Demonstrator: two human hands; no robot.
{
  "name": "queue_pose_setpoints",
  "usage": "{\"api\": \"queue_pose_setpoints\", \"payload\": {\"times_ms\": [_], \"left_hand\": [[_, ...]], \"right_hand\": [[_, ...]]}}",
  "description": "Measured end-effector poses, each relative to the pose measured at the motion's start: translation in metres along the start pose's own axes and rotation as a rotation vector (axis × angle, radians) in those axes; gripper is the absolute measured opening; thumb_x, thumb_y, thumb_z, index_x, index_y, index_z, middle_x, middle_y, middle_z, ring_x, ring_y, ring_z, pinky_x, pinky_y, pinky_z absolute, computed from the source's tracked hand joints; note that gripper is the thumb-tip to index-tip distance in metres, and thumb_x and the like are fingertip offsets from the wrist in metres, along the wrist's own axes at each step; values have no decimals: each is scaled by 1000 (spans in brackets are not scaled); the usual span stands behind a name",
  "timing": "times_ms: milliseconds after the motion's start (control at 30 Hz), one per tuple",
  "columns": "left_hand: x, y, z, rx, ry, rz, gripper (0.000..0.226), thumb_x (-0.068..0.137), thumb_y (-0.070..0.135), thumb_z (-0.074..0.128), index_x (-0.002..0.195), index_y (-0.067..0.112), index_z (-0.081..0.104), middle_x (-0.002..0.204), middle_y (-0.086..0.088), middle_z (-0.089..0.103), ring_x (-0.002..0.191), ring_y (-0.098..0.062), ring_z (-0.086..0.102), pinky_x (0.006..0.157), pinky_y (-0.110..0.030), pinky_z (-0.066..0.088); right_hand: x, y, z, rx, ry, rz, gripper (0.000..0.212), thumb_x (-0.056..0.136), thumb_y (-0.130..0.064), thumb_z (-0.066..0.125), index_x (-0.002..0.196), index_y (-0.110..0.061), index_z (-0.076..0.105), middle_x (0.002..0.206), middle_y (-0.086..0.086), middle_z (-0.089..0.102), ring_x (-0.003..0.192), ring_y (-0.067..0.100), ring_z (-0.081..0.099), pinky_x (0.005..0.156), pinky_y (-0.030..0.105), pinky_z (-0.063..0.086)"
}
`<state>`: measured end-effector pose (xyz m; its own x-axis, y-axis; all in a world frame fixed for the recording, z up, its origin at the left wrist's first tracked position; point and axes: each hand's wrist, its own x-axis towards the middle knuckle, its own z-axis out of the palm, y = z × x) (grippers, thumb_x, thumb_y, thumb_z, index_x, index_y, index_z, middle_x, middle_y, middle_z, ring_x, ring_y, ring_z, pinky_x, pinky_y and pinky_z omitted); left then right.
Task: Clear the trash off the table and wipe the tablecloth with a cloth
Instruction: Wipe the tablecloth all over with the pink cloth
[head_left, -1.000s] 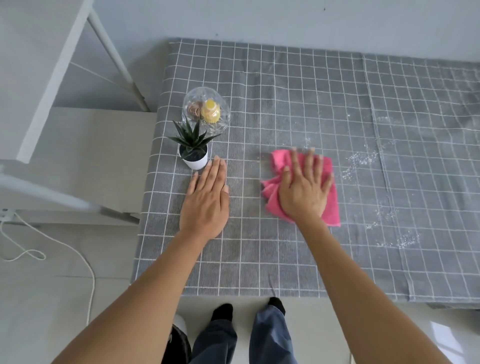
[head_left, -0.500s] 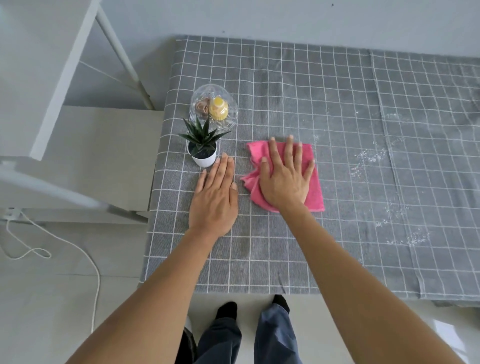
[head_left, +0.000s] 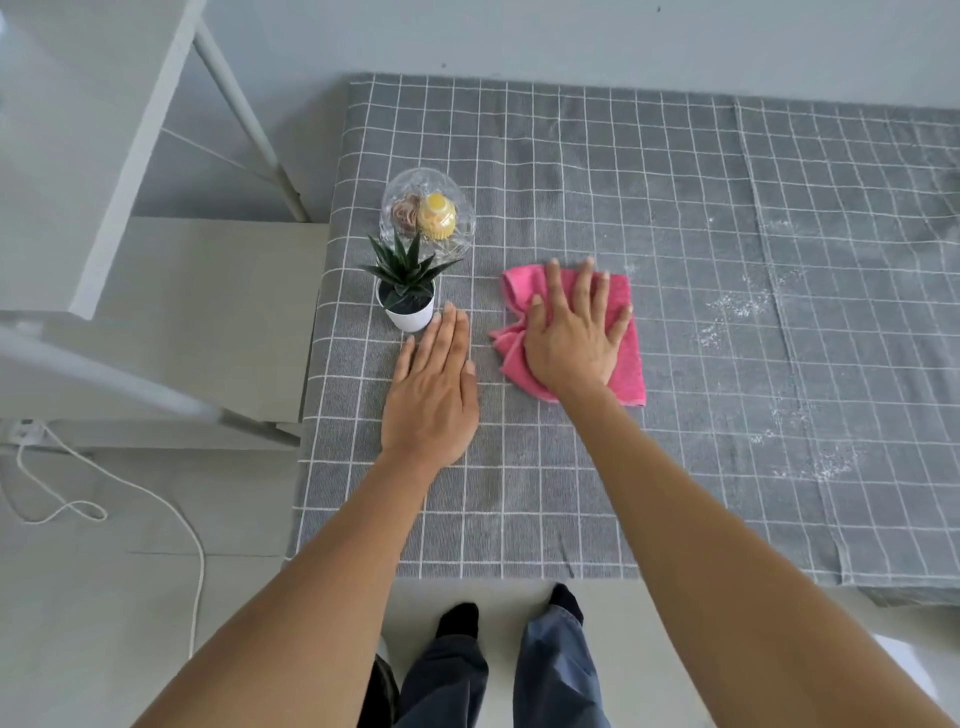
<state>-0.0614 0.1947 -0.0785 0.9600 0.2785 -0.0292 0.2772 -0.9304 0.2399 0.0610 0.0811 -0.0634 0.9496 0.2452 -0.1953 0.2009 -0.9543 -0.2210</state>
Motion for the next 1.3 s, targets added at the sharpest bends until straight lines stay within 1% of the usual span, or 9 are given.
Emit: {"api": "queue_pose_setpoints", "payload": {"times_ms": [167,400,667,833,933,1067,1167,1233,1300], "left_hand": [[0,-1,0,-3,3,-8,59,96,33,-3,152,15,-6,159,1,-10,146,-11,-11,120,-35,-3],[0,0,2,22,0,-11,58,95,32,-4,151,15,-9,159,0,-12,146,-11,-14,120,-35,-5],[0,-1,1,1,4,-5,59,95,33,-3,151,16,-7,160,1,-9,146,-11,-11,120,-34,-6],[0,0,1,-5,16,-4,59,96,33,0,152,14,-2,160,0,-6,147,-11,-8,120,-34,-5],[0,-1,1,-13,16,-1,59,96,33,0,152,15,-1,160,0,-4,147,-11,-7,120,-33,-5],[1,-2,1,-18,7,-5,59,95,34,-2,151,16,-4,160,1,-7,147,-11,-9,120,-34,-4],[0,-1,2,-16,9,-13,58,96,34,-2,151,16,-5,160,1,-7,147,-11,-9,120,-35,-4],[0,-1,2,-12,16,-15,59,95,34,-2,151,16,-4,160,0,-7,147,-11,-9,120,-35,-3],[0,0,2,-12,21,-12,59,95,34,-1,151,15,-3,160,0,-6,147,-12,-8,120,-35,-3]], "right_hand": [[9,16,-5,64,37,174,55,101,-45,10,153,-32,-4,160,4,-13,146,23,-17,115,54,-12],[-9,-20,7,53,4,3,55,101,-48,9,152,-33,-5,160,4,-16,146,22,-19,112,53,-17],[8,11,-1,84,46,179,55,101,-46,9,153,-33,-4,160,4,-13,146,22,-17,115,53,-15],[-25,-11,11,54,22,-56,54,101,-48,8,152,-35,-4,160,1,-13,147,21,-14,116,52,-12],[-25,9,7,19,5,-109,53,101,-48,6,151,-37,-4,160,-2,-12,147,19,-13,117,49,-12],[-14,60,-7,1,36,107,54,100,-49,3,151,-36,-7,160,0,-13,147,20,-14,118,52,-6],[-19,63,-8,75,71,238,54,101,-46,8,153,-33,-3,161,1,-12,147,19,-15,117,52,-10],[-25,43,-3,96,69,240,55,101,-48,7,152,-32,-6,160,2,-15,146,20,-18,115,52,-14],[-37,19,6,75,36,150,56,100,-50,6,152,-33,-9,159,1,-18,145,20,-20,113,50,-18]]}}
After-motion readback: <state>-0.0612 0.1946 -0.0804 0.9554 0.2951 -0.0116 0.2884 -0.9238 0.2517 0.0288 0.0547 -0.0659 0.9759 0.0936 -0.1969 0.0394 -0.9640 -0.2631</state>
